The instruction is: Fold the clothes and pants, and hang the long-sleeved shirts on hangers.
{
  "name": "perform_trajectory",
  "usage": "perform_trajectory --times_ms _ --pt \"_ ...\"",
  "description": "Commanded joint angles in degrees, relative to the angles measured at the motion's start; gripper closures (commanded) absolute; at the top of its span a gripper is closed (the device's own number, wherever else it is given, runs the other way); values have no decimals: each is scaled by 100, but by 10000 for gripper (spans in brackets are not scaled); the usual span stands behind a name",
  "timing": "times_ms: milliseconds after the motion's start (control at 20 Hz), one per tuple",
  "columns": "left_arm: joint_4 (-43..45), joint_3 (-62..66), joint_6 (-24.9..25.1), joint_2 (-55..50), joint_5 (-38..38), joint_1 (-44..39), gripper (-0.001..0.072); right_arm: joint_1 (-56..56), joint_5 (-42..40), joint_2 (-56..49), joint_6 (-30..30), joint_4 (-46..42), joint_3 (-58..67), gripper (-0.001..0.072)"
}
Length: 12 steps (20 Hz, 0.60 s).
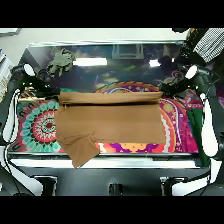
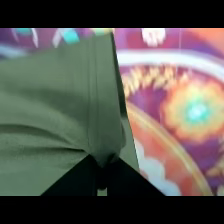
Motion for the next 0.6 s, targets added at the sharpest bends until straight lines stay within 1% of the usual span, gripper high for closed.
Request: perform_trajectory --times_ms 0,300,550 --pt "-7 -44 -59 -26 -636 -11 688 9 590 -195 -9 26 -7 681" --pt "-48 -52 -59 -435 -890 -114 688 7 852 -498 -4 2 -4 681" --pt "-63 -52 -59 -660 -909 -326 688 7 1080 -688 -7 -2 -4 681"
